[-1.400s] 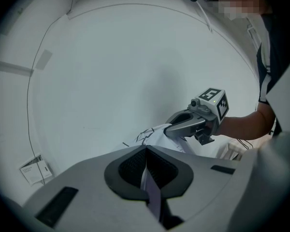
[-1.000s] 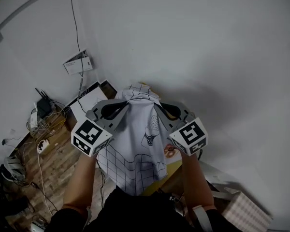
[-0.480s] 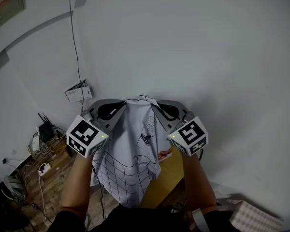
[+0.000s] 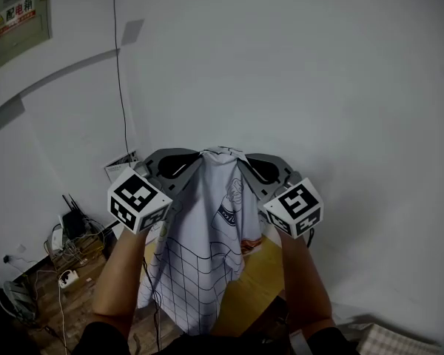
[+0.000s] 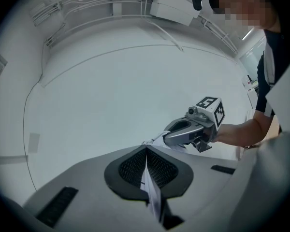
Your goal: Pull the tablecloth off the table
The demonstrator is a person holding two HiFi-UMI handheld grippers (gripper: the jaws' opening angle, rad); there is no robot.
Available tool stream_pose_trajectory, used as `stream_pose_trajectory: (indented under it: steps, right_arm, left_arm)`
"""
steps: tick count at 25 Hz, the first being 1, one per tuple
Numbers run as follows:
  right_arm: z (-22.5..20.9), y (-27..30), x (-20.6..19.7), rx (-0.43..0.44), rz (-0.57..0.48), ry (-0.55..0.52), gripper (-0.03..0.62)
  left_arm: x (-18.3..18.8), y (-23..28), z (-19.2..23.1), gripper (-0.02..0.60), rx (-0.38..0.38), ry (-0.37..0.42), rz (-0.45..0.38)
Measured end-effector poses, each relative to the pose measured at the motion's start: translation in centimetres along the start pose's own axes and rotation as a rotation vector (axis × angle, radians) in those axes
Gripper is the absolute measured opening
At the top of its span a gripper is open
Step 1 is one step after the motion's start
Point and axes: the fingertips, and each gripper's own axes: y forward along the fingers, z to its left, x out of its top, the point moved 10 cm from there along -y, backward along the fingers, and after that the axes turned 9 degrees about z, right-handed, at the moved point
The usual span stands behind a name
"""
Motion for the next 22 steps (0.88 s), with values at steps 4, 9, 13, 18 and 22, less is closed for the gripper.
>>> stream_pose_trajectory:
  steps: [4,9,13,18,22]
  right_arm:
    - [0.6,-1.4,1.5,-0.026,-0.035,-0.035,0.021]
    - [-0.9,-1.9,4.8,-0.054,-0.073,-0.092,0.021]
    - [-3.9,-1.8,7.8,-0.065,-0.104,-0.113,0.021]
    - [-6.0,-2.2,10.9,-0.087,-0.133,-0.138,0.021]
    - [-6.4,-2.7,13.3,-0.114,-0.153,-0.170,0.021]
  left_arm:
    - [1.4,-1.1,-0.7,0.012,0.009,0.029,-0.032]
    - [4.4,-1.3,0.5,0.012,0.028,0.066,-0.077]
    - [8.2,-0.3,2.6,0.012,0.032,0.095,-0.091]
    - [12.1,0.1,4.0,0.012,0.018,0.140,-0.097]
    - [14.4,-0.5,4.5,0.012,0.009,0.159,-0.125]
